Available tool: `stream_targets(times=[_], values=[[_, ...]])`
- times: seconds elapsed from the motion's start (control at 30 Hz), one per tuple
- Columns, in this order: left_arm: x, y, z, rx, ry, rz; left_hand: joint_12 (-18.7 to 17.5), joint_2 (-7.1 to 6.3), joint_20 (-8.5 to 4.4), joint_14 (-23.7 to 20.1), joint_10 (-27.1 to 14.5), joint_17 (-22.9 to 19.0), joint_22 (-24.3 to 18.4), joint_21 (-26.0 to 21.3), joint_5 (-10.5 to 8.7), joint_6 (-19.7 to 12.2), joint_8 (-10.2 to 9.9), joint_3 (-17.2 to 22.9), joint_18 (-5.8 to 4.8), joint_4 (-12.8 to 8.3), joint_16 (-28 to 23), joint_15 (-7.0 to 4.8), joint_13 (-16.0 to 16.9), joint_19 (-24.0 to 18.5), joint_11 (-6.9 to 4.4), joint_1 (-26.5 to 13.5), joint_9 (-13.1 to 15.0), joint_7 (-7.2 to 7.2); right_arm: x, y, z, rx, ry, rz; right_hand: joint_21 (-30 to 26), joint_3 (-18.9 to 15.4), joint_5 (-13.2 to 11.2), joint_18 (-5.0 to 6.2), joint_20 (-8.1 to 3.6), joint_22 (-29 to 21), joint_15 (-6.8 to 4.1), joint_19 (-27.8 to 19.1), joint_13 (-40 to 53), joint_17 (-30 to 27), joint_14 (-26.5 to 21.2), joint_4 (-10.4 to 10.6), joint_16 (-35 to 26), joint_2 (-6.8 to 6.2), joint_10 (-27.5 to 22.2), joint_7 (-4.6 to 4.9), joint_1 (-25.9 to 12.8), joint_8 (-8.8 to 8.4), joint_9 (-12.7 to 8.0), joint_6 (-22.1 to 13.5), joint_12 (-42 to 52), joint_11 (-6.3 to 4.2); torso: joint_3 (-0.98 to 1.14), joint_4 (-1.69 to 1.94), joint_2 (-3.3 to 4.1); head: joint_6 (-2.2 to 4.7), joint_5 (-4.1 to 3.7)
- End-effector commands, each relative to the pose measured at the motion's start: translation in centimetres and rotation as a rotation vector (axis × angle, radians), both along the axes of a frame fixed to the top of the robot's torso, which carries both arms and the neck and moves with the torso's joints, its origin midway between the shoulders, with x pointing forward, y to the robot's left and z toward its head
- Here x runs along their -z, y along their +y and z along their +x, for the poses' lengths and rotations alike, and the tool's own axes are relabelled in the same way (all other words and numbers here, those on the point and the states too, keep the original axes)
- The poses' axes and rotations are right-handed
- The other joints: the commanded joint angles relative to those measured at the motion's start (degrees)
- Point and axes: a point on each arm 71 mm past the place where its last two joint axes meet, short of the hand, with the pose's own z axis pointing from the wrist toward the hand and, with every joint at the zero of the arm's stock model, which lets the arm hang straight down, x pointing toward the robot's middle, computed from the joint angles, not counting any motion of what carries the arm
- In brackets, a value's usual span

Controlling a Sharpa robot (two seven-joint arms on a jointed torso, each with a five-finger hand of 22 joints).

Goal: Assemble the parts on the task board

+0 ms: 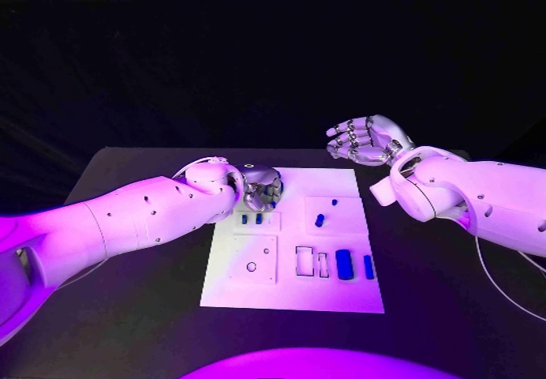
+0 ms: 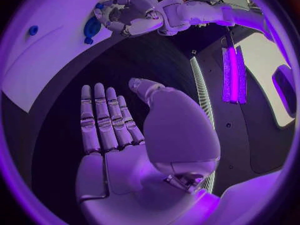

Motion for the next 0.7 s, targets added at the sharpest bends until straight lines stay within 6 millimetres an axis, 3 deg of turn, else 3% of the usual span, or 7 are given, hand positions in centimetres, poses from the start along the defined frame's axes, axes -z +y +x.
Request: stream_targets(times=[0.03,0.23,0.5,0.7], values=[[0.5,-0.3,-0.3,0.008,0.031,-0.005,-0.68,0.1,-0.49,0.33,0.42,0.02,0.12,0.38,-0.41,0.54,-0.46,0.34,0.82,-0.13,0.24,-0.01,-0.45,0.0,0.07,-0.62,-0.16,0.11,0.1,0.2,-0.1,-0.023,0.006,0.002,-0.22,-0.03,0.32,1.16,0.13,-0.05,0.31,-0.1,-0.02,-0.05,0.13,-0.3,-0.35,0.53,-0.04,3.47,0.19,-0.36,-0.08,0.38,-0.29,0.26,0.06,0.01,-0.01,-0.05,-0.02],[0.5,-0.2,-0.2,0.004,0.033,-0.018,-1.59,-0.04,-0.42,0.77,0.81,0.39,0.27,0.56,-0.4,0.65,-1.07,0.33,0.8,-0.08,0.65,0.08,-0.88,0.0,0.19,-1.11,-0.44,0.29,0.2,0.2,-0.1,-0.022,0.013,-0.001,-0.19,0.14,0.36,1.19,0.14,-0.62,0.27,-0.09,-0.02,-0.33,0.36,-0.42,-0.5,0.86,0.2,3.36,0.26,-0.28,-0.05,0.93,-0.45,0.18,0.06,0.0,-0.02,0.1,-0.04],[0.2,0.4,-0.1,-0.015,0.009,-0.081,-3.4,1.19,-0.97,3.93,4.65,3.33,5.97,4.88,-0.27,4.18,-0.92,1.44,-0.18,-1.14,2.82,-0.68,-1.53,4.81,-0.62,-0.92,-0.25,-0.31,0.3,0.2,-0.1,-0.02,0.02,-0.005,-0.24,0.26,0.37,1.16,0.17,-0.95,0.28,-0.23,-0.04,-0.49,0.4,-0.56,-0.63,0.95,0.24,3.35,0.37,-0.33,-0.07,1.08,-0.59,0.17,0.02,-0.01,0.06,0.24,0.05],[-0.2,1.1,-0.2,-0.04,0.001,-0.13,-4.93,1.14,-1.22,4.54,5.87,3.41,6.78,5.61,-0.24,4.83,-1.44,2.03,-0.33,-1.76,2.93,-0.8,-1.91,5.56,-0.69,-1.07,-0.32,-0.3,0.4,0.1,-0.1,-0.017,0.025,-0.009,-0.32,0.32,0.36,1.11,0.25,-1.49,0.33,-0.71,-0.04,-0.73,0.46,-0.68,-0.79,0.96,0.3,3.39,0.34,-0.46,-0.13,1.17,-0.78,0.21,0.03,0.01,0.03,0.38,-0.02]])
